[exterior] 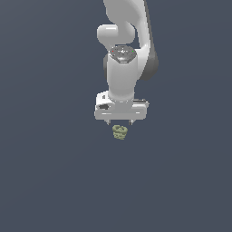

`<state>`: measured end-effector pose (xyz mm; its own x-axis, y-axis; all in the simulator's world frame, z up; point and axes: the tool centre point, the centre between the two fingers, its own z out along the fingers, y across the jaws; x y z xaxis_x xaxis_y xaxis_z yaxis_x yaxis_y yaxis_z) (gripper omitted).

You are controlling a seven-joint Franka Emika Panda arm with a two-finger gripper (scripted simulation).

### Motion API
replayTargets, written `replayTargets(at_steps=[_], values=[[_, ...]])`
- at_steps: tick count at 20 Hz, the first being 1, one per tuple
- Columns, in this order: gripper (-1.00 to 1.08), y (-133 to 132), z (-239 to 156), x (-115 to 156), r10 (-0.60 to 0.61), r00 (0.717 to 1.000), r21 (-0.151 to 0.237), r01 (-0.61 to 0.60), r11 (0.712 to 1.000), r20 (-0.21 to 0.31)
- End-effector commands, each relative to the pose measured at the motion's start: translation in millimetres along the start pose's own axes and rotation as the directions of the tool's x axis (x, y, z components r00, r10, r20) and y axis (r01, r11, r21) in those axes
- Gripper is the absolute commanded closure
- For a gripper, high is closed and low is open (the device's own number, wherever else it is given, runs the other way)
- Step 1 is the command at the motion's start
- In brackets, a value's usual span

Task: Pick up the object and move it to a goal position.

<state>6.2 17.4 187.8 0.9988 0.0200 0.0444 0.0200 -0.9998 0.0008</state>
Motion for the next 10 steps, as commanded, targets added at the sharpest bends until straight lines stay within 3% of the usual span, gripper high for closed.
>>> replayTargets(at_steps=[1,10], values=[[-0.92,0.0,0.0,0.0,0.0,1.0,0.0,0.0,1.0,0.0],[-0.92,-1.6,4.8,-7.6,-0.038,0.999,0.004,0.038,0.999,0.028]])
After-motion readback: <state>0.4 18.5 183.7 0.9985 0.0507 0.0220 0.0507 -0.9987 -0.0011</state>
